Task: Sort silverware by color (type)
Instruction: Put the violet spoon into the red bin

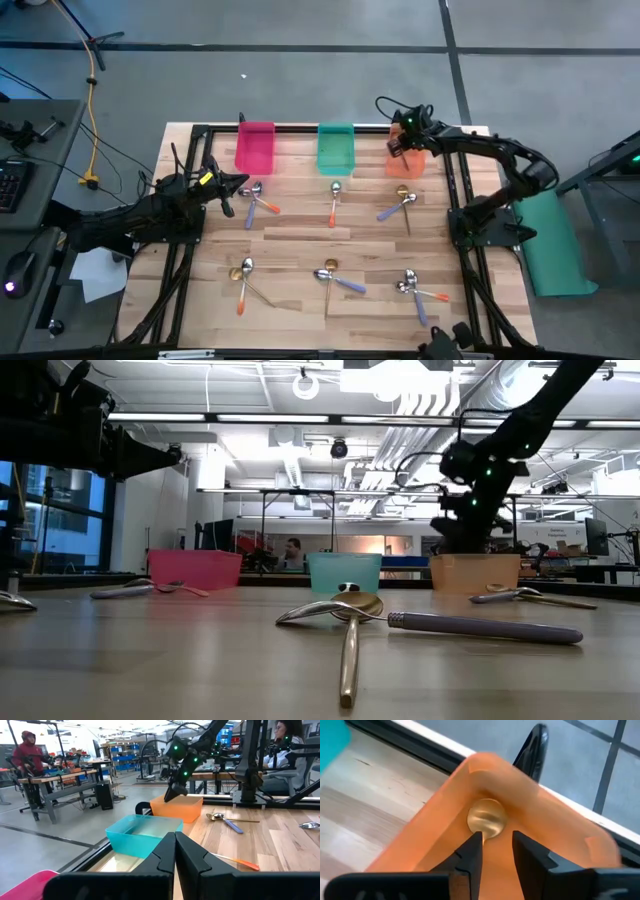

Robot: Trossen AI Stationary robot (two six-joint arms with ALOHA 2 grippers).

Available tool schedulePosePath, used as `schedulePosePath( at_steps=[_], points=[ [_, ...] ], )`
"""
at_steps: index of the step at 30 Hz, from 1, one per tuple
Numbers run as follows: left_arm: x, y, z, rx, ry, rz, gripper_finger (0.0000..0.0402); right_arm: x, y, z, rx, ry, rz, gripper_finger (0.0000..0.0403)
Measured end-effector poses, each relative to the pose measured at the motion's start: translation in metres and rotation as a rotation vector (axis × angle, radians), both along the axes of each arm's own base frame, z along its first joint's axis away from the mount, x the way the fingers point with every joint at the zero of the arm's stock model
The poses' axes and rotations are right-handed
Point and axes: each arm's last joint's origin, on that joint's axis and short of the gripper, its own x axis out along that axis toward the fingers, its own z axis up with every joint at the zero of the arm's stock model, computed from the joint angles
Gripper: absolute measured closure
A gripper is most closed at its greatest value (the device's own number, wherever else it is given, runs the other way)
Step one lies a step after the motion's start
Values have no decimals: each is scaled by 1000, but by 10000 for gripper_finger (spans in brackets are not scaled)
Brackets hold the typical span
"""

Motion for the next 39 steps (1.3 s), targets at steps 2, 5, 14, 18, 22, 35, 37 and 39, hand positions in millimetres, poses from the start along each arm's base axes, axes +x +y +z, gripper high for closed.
schedulePosePath(
  at_steps=[2,5,14,18,22,35,37,39],
  points=[
    [0,0,0,0,0,0,401,-1,6,8,-8,-1,17,325],
    [0,0,0,0,0,0,401,1,20,22,-25,-12,66,361],
    [0,0,0,0,0,-1,401,43,72,42,-209,-188,355,399],
    [0,0,0,0,0,-1,401,58,99,29,-290,-339,507,400],
    [0,0,0,0,0,0,401,62,129,15,-329,-438,619,401],
    [0,0,0,-19,-9,-17,401,72,186,12,-331,-591,834,402],
    [0,-1,1,-27,-28,-33,401,73,193,12,-334,-598,865,402],
    [1,-2,4,-19,-48,-67,401,74,199,12,-333,-598,895,402]
  ],
)
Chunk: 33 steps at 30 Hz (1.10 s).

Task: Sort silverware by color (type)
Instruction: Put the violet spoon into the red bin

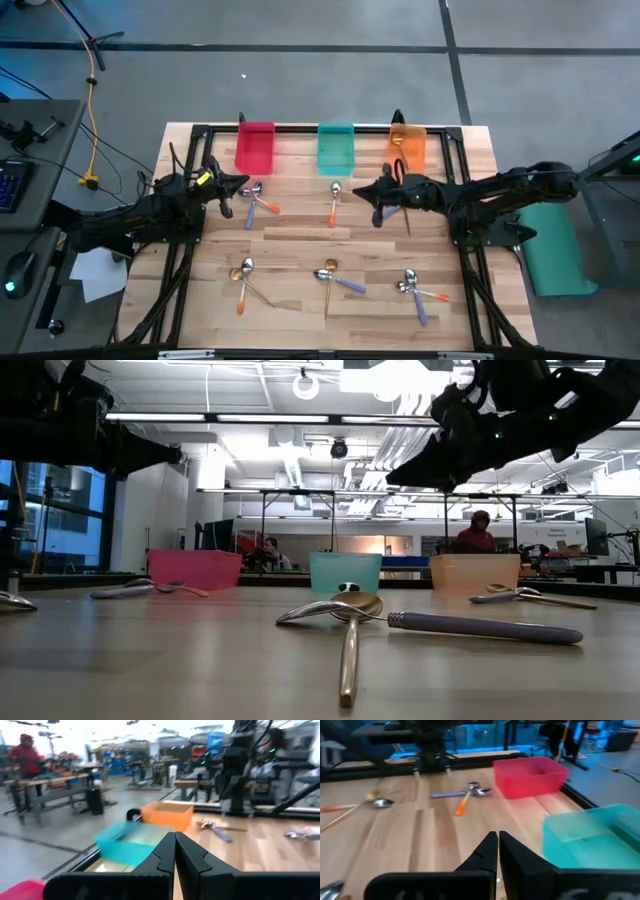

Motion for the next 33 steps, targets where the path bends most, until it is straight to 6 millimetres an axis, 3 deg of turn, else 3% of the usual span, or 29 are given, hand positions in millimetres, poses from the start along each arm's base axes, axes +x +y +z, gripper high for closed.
schedulePosePath(
  at_steps=[6,10,17,25,33],
  points=[
    [3,-5,-5,-34,47,-206,401,2,25,-4,-12,19,56,402],
    [7,-6,-9,-61,96,-227,401,8,47,-8,-9,77,46,402],
    [13,-7,-16,-62,175,-245,401,38,85,-4,33,231,33,402],
    [15,-7,-17,-55,190,-243,401,76,115,-11,143,426,-7,402],
    [14,-4,-17,-78,186,-135,401,99,159,-11,252,661,-41,384]
  ],
)
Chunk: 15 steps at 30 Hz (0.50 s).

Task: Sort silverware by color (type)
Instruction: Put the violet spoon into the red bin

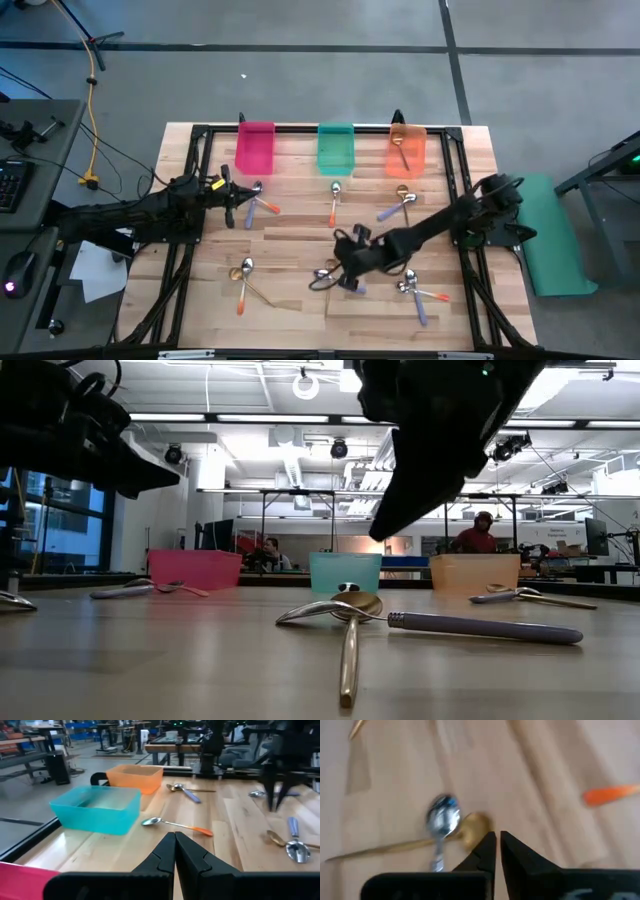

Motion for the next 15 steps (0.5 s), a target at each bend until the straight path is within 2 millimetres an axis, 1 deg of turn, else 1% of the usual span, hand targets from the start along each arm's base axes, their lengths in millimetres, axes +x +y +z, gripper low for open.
schedulePosePath(
  at_steps=[4,8,11,15],
  points=[
    [0,0,0,4,-1,0,401,8,23,2,70,47,-3,340],
    [0,0,0,6,0,0,401,11,40,-1,82,108,7,295],
    [0,0,0,13,1,1,401,11,44,-6,102,146,12,273],
    [0,0,0,13,2,2,401,13,42,-15,109,182,3,266]
  ],
)
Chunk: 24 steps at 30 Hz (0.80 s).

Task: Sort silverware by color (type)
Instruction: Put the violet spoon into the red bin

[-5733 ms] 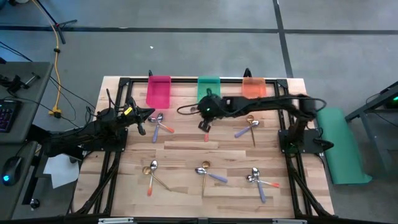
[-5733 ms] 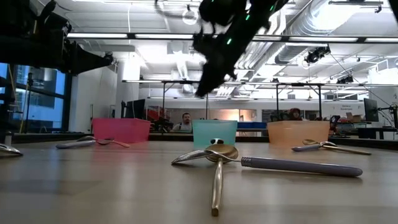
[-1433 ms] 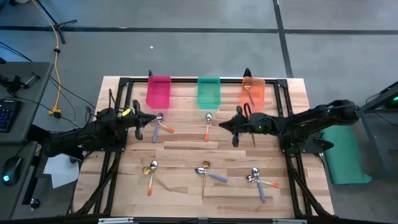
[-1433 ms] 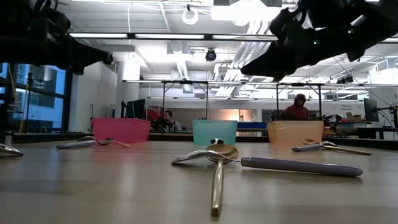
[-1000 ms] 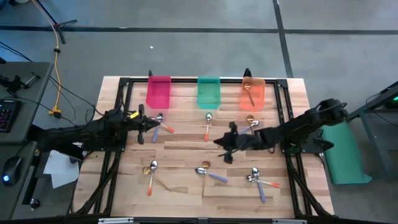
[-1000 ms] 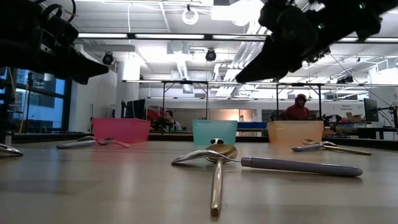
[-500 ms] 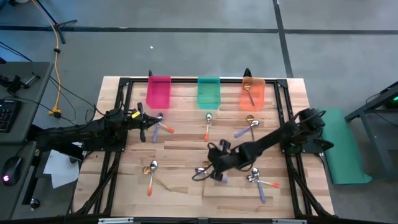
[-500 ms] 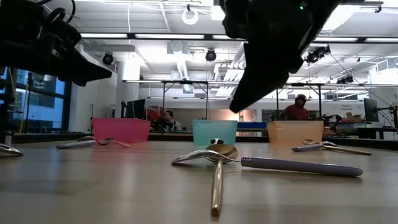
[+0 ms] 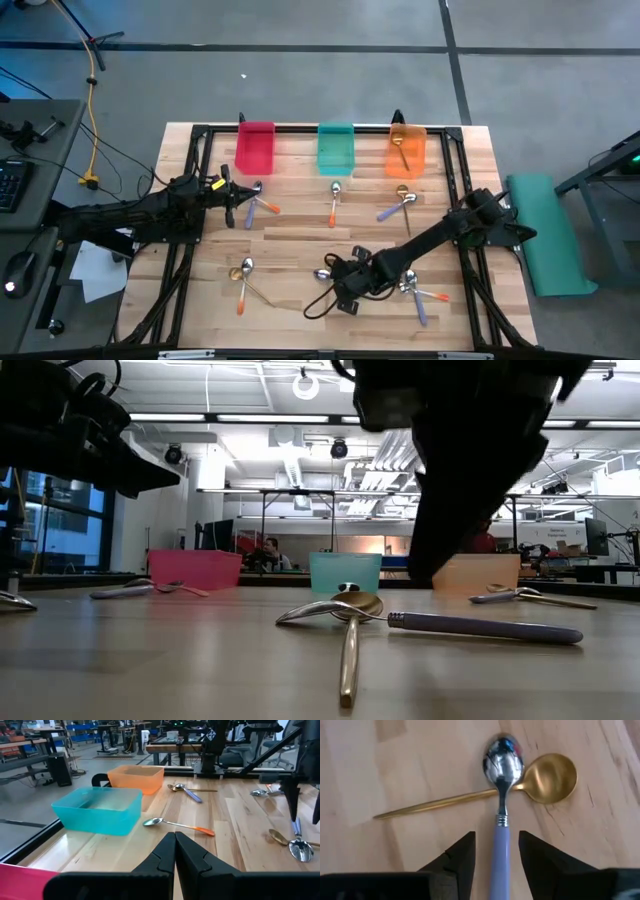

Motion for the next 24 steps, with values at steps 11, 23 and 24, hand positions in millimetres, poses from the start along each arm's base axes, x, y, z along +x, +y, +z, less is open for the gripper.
schedulePosePath(
  at_steps=[11,23,24],
  points=[
    [0,0,0,0,4,0,401,6,-6,-19,17,63,4,265],
    [0,0,-1,-1,6,3,401,12,-15,-30,44,113,-10,350],
    [0,0,-1,-1,6,3,401,12,-15,-30,46,113,-11,363]
  ],
)
